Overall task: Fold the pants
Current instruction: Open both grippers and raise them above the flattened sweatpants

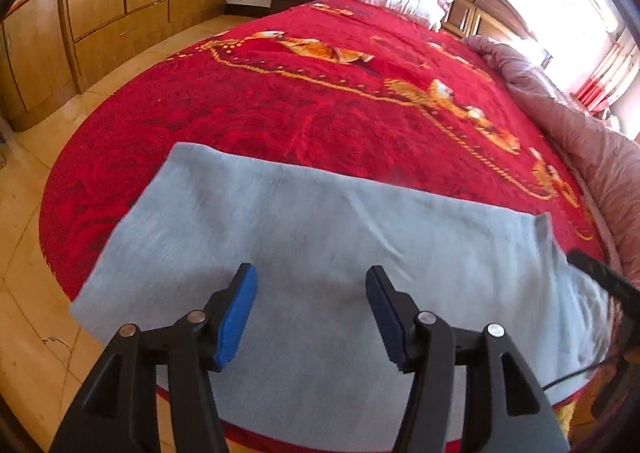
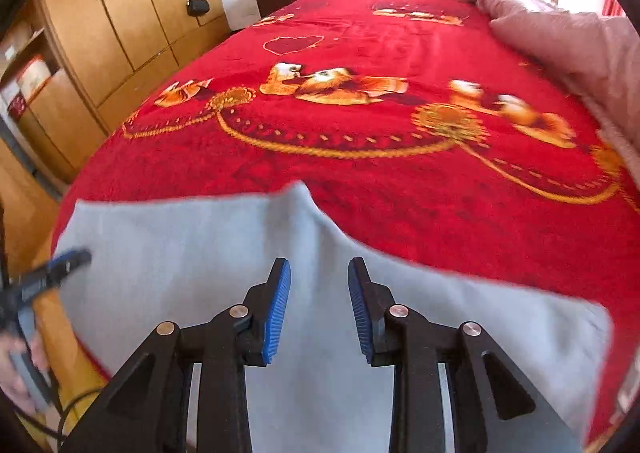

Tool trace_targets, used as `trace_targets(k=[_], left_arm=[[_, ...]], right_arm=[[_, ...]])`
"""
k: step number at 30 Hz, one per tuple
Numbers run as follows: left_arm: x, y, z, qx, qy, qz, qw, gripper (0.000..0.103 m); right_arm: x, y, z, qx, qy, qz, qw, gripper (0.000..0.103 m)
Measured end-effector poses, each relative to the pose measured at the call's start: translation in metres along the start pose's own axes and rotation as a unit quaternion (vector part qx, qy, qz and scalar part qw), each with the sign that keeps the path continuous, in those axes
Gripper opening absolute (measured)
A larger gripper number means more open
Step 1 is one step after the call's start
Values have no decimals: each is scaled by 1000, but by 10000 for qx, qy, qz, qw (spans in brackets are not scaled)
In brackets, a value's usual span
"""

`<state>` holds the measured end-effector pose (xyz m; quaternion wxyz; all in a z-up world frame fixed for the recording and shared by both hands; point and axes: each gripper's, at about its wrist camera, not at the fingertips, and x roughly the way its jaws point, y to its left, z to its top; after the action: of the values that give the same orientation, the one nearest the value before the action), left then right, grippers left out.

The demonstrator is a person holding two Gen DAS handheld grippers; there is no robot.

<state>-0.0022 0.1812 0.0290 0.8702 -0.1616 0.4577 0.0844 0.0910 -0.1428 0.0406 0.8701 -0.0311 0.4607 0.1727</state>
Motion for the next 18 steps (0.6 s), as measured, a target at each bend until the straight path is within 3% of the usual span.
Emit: trace_targets(k=[4, 9, 13, 18], left_arm=[[-4, -20, -6, 238, -9, -79, 9997, 60], [5, -47, -12, 508, 109, -40, 9986, 61], [17, -62, -16, 779, 218, 152, 9966, 74], [22, -64, -22, 811, 135, 222, 9964, 81]], right_arm=[[-25, -27, -37, 187, 211, -484, 9984, 35], [-21, -66, -72, 505, 428, -1011, 9927, 36], [-19, -89, -86, 769, -16, -528, 9956, 38], [-20, -84, -89, 794, -226, -448, 9956, 46]])
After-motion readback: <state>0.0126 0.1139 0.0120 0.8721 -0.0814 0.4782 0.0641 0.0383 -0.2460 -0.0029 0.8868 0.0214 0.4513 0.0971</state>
